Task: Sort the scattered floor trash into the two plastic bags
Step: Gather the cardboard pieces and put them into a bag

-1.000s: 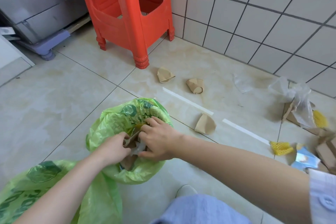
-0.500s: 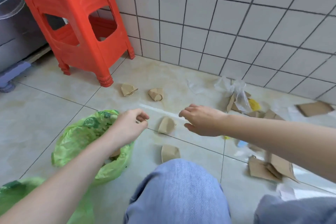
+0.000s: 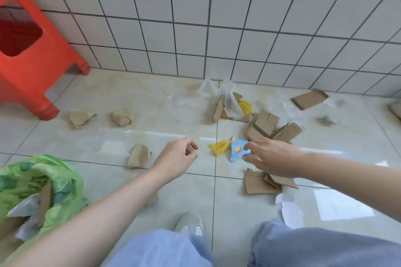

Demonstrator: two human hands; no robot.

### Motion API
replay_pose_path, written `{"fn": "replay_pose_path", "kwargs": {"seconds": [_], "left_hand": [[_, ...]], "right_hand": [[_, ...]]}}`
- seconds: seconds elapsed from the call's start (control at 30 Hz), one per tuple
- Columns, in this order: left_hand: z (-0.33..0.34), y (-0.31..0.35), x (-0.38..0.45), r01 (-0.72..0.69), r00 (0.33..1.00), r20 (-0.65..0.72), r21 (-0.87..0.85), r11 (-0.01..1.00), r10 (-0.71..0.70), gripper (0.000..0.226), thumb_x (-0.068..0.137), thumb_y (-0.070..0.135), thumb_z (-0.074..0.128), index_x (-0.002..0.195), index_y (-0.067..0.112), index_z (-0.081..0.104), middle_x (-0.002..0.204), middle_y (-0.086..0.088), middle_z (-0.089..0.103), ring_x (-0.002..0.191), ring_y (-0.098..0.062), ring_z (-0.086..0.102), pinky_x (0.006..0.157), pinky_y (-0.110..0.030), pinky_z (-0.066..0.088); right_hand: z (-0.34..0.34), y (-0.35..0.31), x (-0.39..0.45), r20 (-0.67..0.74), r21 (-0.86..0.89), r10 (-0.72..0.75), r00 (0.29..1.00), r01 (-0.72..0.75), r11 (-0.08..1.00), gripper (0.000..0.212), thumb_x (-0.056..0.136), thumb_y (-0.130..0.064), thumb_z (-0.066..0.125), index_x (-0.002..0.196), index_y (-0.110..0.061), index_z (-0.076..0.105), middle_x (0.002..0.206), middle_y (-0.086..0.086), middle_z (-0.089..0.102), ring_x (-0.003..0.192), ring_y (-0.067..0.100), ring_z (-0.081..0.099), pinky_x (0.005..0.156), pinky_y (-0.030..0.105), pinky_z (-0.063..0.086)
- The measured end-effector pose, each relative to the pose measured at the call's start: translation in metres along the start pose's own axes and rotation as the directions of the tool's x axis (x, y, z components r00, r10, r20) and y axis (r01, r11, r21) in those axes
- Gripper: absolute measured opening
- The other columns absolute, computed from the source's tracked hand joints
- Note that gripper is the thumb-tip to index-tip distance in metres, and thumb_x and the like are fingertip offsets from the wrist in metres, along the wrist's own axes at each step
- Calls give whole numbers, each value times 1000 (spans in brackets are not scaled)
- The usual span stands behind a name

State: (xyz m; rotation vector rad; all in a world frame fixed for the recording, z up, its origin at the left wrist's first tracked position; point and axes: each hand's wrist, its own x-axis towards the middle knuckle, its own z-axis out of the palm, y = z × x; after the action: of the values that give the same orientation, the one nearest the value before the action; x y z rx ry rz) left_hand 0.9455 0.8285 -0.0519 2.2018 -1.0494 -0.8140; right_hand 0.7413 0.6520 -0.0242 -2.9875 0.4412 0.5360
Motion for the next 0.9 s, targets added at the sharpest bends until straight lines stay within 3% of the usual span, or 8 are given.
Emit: {"fn": "replay_pose_path", "kwargs": {"seconds": [0.07,0.17,0.27,0.4,0.53,0.67,0.8,0.9], "left_hand": [[26,0,22,-16,999,53,50,999,13,15,86,18,51,94,25,61,85,8,69,84,-14,62,65,-26,48],[62,-6,55,-56,989,145,154,986,33,16,88,20,51,100,23,60,92,7,67,89,-17,61,77,-32,52],[92,-14,91,-136,963,262,293,946,58,23,89,22,48,111,22,57,112,4,63,106,-21,58,89,-34,49],[129,-16,135,-225,907,421,444,867,19,44,91,21,46,135,19,42,141,0,43,130,-22,38,103,-35,39],[162,-17,178,-289,903,428,522,802,47,59,89,16,49,144,18,29,155,0,22,138,-26,26,108,-37,34],[191,-30,212,-263,926,378,621,738,12,67,88,19,53,147,21,20,159,-4,11,140,-29,21,109,-40,34],[208,-43,215,-264,953,291,653,710,86,52,87,13,51,137,15,37,152,-4,23,133,-29,28,101,-39,42],[213,-54,207,-334,940,274,637,695,200,50,82,-4,48,129,12,45,136,-6,38,116,-30,39,93,-38,46]], "right_hand": [[21,18,3,20,13,48,999,-48,999,39,101,-36,35,137,-20,34,126,-1,49,120,19,46,84,21,33],[61,39,14,50,58,98,994,-101,993,41,98,-37,40,135,-17,36,132,2,46,123,21,43,93,32,42],[93,54,28,91,87,130,987,-138,987,46,97,-34,42,138,-15,32,136,2,39,127,22,37,95,35,44],[123,70,43,118,188,171,978,-192,963,49,96,-35,45,139,-17,30,139,2,33,130,24,32,94,36,43],[149,89,76,83,215,202,976,-216,953,57,94,-39,49,141,-14,28,141,6,34,129,28,35,102,36,38],[180,98,117,68,198,208,976,-217,956,68,90,-27,55,146,-13,19,148,11,26,127,34,35,99,42,42],[202,97,141,79,212,206,975,-219,953,83,83,-14,60,150,-19,10,153,10,14,134,36,27,93,47,49],[206,93,153,67,176,246,967,-254,951,98,82,-31,70,151,-20,2,153,7,15,134,36,26,95,45,45]]}}
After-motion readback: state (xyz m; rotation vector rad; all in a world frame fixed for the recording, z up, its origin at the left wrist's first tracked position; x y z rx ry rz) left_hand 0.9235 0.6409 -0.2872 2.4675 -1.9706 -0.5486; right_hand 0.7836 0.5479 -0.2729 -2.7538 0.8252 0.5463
